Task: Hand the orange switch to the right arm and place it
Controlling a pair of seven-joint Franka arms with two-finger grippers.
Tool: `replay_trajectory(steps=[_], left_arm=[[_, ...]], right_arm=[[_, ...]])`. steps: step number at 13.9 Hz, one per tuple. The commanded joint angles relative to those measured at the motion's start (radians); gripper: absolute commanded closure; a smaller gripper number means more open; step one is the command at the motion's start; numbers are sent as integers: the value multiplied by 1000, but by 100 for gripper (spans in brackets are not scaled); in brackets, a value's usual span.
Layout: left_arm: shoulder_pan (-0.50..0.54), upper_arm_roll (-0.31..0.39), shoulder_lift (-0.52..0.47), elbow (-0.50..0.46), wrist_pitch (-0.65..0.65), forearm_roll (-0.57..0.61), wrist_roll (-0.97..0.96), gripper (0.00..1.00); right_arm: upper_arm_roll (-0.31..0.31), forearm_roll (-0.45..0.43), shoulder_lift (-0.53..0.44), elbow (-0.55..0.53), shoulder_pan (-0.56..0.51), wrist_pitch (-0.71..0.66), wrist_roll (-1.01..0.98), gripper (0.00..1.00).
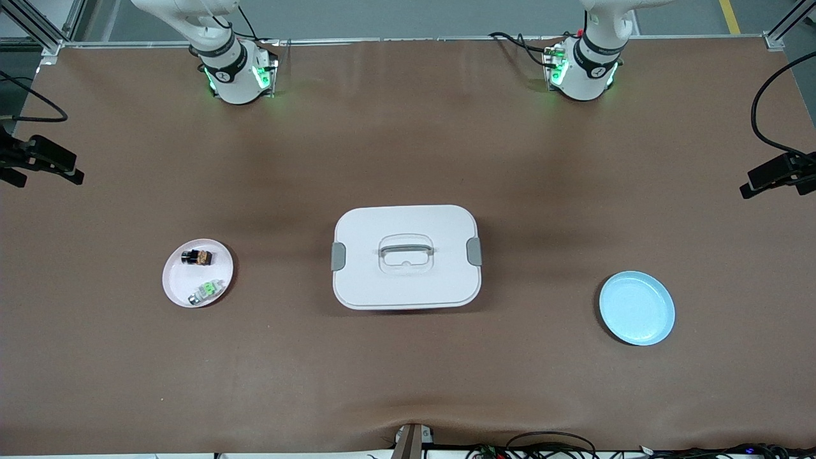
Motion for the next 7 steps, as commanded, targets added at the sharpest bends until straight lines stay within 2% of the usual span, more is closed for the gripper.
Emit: replay_trajectory(steps=[1, 7], left_arm=[[1, 3, 2, 6, 1, 5, 18, 0], [-2, 1, 3, 9, -1, 0, 21, 0]], right_arm=[[-3, 18, -19, 10, 1, -31, 28, 0], [-1, 9, -16, 35, 3, -34, 0, 0]])
